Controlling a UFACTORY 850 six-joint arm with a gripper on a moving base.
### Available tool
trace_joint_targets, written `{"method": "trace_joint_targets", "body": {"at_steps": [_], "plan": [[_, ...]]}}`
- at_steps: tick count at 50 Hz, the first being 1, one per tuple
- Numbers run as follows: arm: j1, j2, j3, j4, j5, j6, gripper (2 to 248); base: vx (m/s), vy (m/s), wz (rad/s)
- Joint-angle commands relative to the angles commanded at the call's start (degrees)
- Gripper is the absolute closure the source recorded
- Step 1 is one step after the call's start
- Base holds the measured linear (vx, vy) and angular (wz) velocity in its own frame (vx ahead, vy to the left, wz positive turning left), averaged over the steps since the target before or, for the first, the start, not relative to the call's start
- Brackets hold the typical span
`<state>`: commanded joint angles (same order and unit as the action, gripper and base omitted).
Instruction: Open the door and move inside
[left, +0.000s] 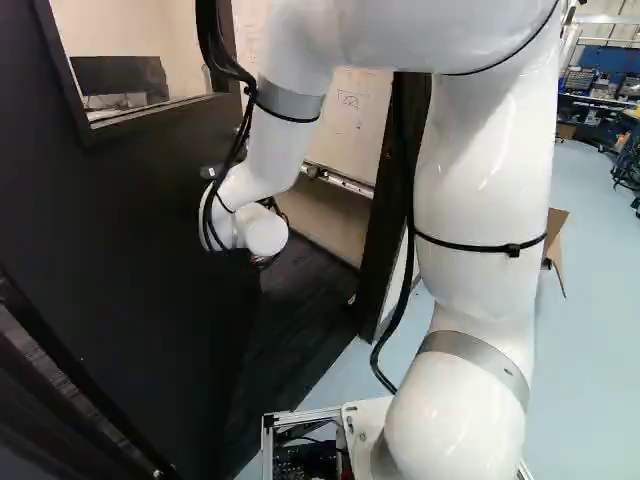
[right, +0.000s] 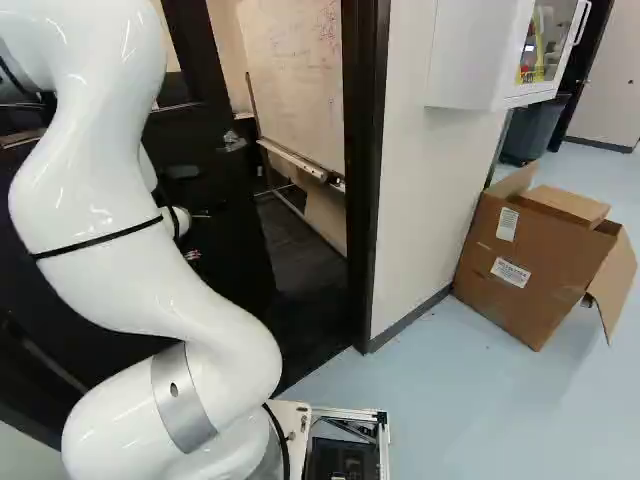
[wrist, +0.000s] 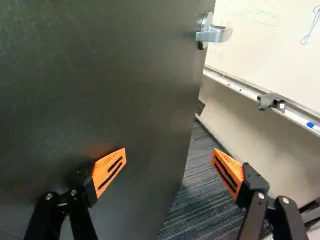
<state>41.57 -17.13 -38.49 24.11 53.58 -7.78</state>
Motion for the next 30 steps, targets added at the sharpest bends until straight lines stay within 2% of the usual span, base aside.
{"method": "trace_joint_targets", "body": {"at_steps": [30], "plan": [[2.4,-5.3,-6.6,0.0,0.6,0.0,3,0.0,0.0,0.0]]}}
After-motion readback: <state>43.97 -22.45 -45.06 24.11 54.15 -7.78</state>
